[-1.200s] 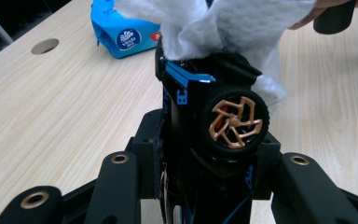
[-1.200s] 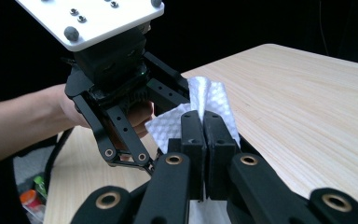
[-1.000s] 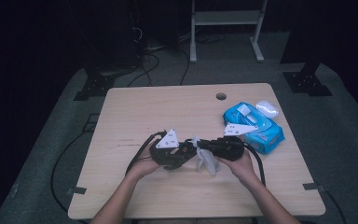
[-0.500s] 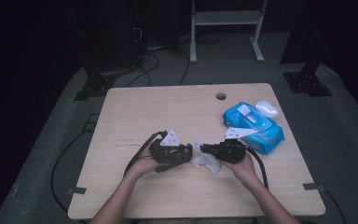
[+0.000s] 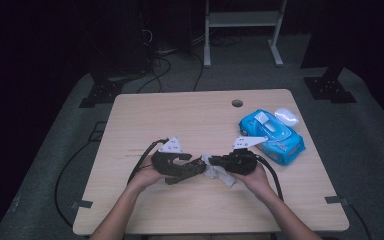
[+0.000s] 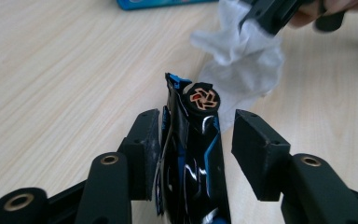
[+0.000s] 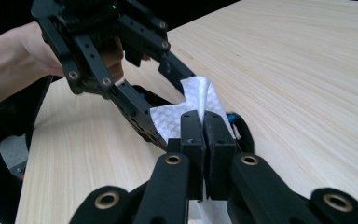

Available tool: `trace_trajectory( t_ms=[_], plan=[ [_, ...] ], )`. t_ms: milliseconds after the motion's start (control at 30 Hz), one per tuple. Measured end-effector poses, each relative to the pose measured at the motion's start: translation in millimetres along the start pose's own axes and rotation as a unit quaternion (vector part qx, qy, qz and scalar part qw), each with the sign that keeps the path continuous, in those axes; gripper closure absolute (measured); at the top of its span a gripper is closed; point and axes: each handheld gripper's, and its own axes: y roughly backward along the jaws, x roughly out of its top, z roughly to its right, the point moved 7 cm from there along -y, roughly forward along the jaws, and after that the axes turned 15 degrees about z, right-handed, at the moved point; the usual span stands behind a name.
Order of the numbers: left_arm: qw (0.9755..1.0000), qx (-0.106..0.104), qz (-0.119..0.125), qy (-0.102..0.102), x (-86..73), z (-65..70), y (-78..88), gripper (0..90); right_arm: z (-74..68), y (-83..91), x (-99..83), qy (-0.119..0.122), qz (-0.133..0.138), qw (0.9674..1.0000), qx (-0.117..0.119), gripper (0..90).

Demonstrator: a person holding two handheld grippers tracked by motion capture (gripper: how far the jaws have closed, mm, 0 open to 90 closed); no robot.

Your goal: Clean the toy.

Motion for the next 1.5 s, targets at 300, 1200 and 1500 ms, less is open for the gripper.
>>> trace_trajectory(
  t_ms=[300,1200,1500],
  plan=[
    [0.9975,0.025,0.008,0.065,-13.7,-14.7,21.0,41.4,-7.7,-24.0,0.6,0.01,-0.018,0.9996,0.016,87.2],
    [0.9988,0.025,0.037,0.018,-17.0,5.0,6.2,36.1,-11.2,-16.1,-19.0,0.054,-0.051,0.9972,-0.007,87.5],
    [0.9991,0.03,0.03,0.009,-19.8,4.7,0.4,35.1,-8.8,-17.4,-23.0,0.061,-0.056,0.9964,-0.018,87.5]
  ],
)
